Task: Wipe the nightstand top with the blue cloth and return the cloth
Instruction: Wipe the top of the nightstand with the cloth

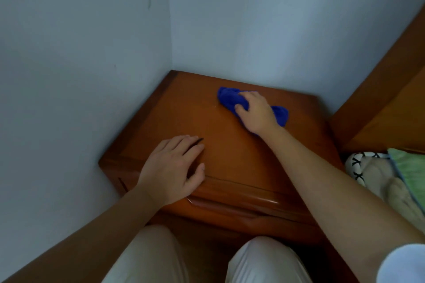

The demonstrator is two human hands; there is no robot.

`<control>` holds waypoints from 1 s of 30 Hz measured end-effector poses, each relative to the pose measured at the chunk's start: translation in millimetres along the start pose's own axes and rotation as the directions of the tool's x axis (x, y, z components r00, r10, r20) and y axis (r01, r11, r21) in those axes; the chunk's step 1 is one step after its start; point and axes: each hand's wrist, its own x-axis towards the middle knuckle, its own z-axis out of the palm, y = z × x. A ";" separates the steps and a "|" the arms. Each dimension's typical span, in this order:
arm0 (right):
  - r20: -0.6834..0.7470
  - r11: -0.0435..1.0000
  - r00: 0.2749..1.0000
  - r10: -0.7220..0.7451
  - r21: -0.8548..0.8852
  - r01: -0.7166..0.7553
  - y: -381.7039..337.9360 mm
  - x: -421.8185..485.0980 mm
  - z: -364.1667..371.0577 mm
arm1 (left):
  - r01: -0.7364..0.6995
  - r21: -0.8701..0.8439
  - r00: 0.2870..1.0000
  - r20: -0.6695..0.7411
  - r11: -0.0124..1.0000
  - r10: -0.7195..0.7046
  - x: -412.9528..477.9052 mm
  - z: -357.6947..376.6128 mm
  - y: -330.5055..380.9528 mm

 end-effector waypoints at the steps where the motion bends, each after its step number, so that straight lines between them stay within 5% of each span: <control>1: -0.031 0.998 0.998 0.058 -0.015 -0.059 15.4 0.4 -7.1 | -0.003 0.001 1.000 -0.004 1.000 0.003 0.1 0.3 -0.3; 6: -0.108 0.964 0.966 0.236 -0.102 -0.247 62.1 -7.9 -32.3 | 0.003 -0.001 1.000 -0.012 1.000 -0.003 0.2 1.4 -0.8; 11: 0.068 0.996 0.998 -0.002 -0.090 0.008 31.4 -29.7 -30.9 | -0.006 0.008 1.000 -0.003 1.000 0.006 0.6 0.8 0.0; 17: 0.179 0.949 0.933 -0.311 0.009 0.314 -38.1 -92.8 -16.3 | -0.003 -0.013 1.000 0.016 1.000 0.003 0.7 -2.8 0.7; 25: 0.122 0.981 0.973 -0.194 0.003 0.195 -28.9 -64.7 -12.8 | 0.026 -0.170 1.000 0.020 0.985 -0.023 4.2 -16.7 -10.9; 30: 0.135 0.971 0.966 -0.221 -0.065 0.231 -52.9 -49.4 2.3 | 0.154 -0.050 0.986 -0.054 0.987 -0.156 -1.7 -19.9 -49.6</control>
